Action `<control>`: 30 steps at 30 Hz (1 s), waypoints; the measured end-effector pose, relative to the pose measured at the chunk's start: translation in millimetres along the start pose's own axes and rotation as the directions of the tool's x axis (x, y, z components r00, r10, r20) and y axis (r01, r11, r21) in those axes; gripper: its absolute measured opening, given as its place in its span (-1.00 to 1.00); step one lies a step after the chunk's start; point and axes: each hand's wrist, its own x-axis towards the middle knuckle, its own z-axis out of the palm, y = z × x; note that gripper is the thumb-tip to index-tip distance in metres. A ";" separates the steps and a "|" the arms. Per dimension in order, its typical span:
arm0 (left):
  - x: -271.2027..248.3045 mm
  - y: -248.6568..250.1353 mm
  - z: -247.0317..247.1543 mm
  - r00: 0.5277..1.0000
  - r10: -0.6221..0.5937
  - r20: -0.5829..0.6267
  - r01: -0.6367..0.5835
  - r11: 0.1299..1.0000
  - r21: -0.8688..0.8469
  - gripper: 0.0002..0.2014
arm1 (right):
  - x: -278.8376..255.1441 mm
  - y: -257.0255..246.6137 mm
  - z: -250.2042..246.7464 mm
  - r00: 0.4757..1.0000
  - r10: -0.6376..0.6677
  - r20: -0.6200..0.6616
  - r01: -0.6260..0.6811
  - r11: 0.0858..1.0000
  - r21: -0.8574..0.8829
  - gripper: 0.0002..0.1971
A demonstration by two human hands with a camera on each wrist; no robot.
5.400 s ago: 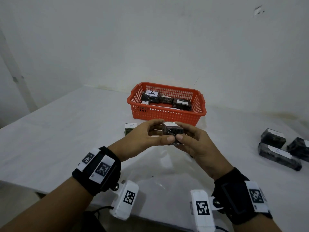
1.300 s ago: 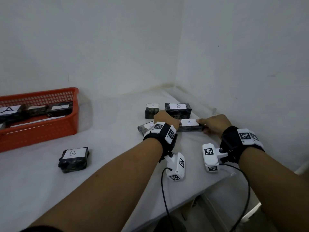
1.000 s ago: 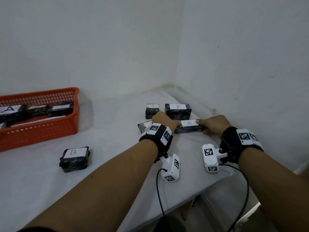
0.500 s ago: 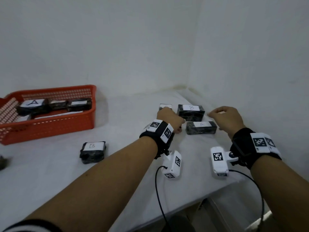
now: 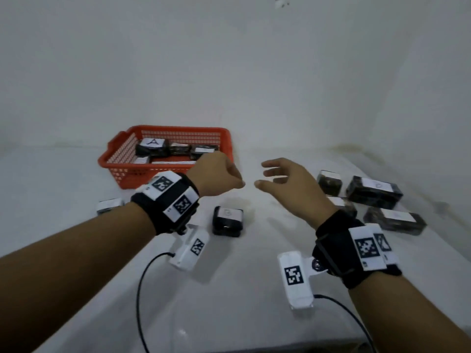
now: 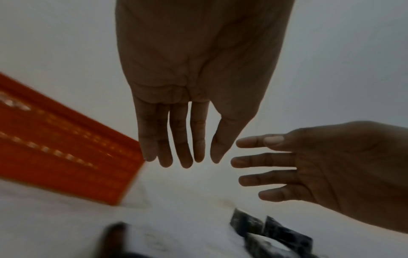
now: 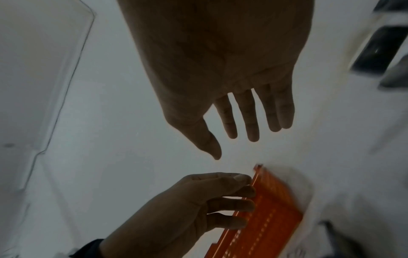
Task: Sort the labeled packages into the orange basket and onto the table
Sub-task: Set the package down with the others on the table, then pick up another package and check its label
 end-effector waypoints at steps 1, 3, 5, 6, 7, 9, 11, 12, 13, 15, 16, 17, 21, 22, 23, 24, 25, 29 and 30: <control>-8.7 -17.1 -12.0 1.000 -0.020 -0.012 0.020 0.999 0.030 -0.85 | 0.0 -10.5 17.6 0.998 -0.030 0.047 0.030 1.000 -0.009 -0.54; -27.6 -50.8 -36.4 0.996 -0.081 -0.037 0.083 0.993 0.084 -0.88 | 0.1 -30.7 52.5 0.988 -0.078 0.136 0.080 0.997 -0.011 -0.50; -46.6 -83.1 -59.7 0.987 -0.148 -0.062 0.156 0.977 0.145 -0.86 | 1.0 -49.3 85.9 0.968 -0.111 0.225 0.117 0.993 -0.012 -0.43; -55.7 -98.1 -70.4 0.982 -0.178 -0.068 0.187 0.967 0.172 -0.82 | 1.6 -57.9 101.6 0.955 -0.124 0.268 0.134 0.991 -0.020 -0.39; -64.1 -112.2 -80.6 0.976 -0.207 -0.071 0.217 0.957 0.191 -0.76 | 2.4 -65.9 116.3 0.942 -0.135 0.307 0.152 0.988 -0.033 -0.36; -79.3 -136.8 -98.0 0.962 -0.263 -0.077 0.274 0.935 0.226 -0.60 | 5.5 -79.1 142.3 0.913 -0.144 0.381 0.180 0.982 -0.059 -0.32; -91.2 -158.9 -110.7 0.947 -0.313 -0.064 0.319 0.907 0.277 -0.45 | 8.7 -89.6 166.1 0.883 -0.138 0.448 0.195 0.977 -0.084 -0.31; -94.9 -169.1 -114.1 0.941 -0.335 -0.046 0.333 0.895 0.296 -0.38 | 10.3 -93.5 176.8 0.869 -0.129 0.477 0.199 0.975 -0.098 -0.30; -98.1 -178.9 -115.9 0.934 -0.355 -0.028 0.346 0.886 0.310 -0.32 | 12.0 -96.9 188.0 0.856 -0.116 0.505 0.199 0.973 -0.114 -0.29; -101.4 -194.2 -115.1 0.918 -0.396 -0.003 0.377 0.873 0.310 -0.25 | 16.0 -101.5 209.8 0.833 -0.085 0.547 0.197 0.969 -0.149 -0.25; -101.6 -200.0 -113.4 0.912 -0.411 0.003 0.391 0.868 0.306 -0.23 | 18.7 -102.6 220.6 0.824 -0.069 0.562 0.193 0.967 -0.164 -0.24; -100.7 -205.3 -111.4 0.909 -0.418 0.001 0.398 0.867 0.301 -0.23 | 21.4 -103.1 230.4 0.819 -0.052 0.572 0.184 0.967 -0.176 -0.22; -90.3 -221.7 -103.2 0.921 -0.385 -0.057 0.384 0.874 0.299 -0.27 | 35.0 -102.3 260.5 0.809 0.005 0.587 0.152 0.964 -0.217 -0.22; -88.2 -223.3 -102.1 0.922 -0.382 -0.056 0.380 0.875 0.299 -0.35 | 38.5 -101.5 265.4 0.813 0.007 0.582 0.152 0.963 -0.224 -0.23; -86.6 -223.6 -100.8 0.924 -0.380 -0.047 0.376 0.878 0.295 -0.45 | 41.2 -100.8 269.0 0.820 0.004 0.573 0.155 0.961 -0.228 -0.23; -86.4 -224.7 -100.5 0.922 -0.385 -0.040 0.380 0.880 0.284 -0.53 | 43.9 -100.6 273.3 0.829 -0.003 0.560 0.161 0.959 -0.233 -0.24; -86.4 -223.9 -99.7 0.922 -0.387 -0.033 0.381 0.885 0.268 -0.58 | 46.2 -98.7 275.3 0.840 -0.011 0.542 0.163 0.959 -0.234 -0.28; -89.0 -222.3 -101.2 0.920 -0.392 -0.006 0.387 0.905 0.178 -0.60 | 51.4 -88.8 279.4 0.880 -0.044 0.472 0.135 0.978 -0.161 -0.56; -89.8 -220.9 -102.7 0.924 -0.382 -0.001 0.377 0.912 0.161 -0.61 | 51.8 -87.1 277.9 0.889 -0.053 0.456 0.131 0.981 -0.141 -0.60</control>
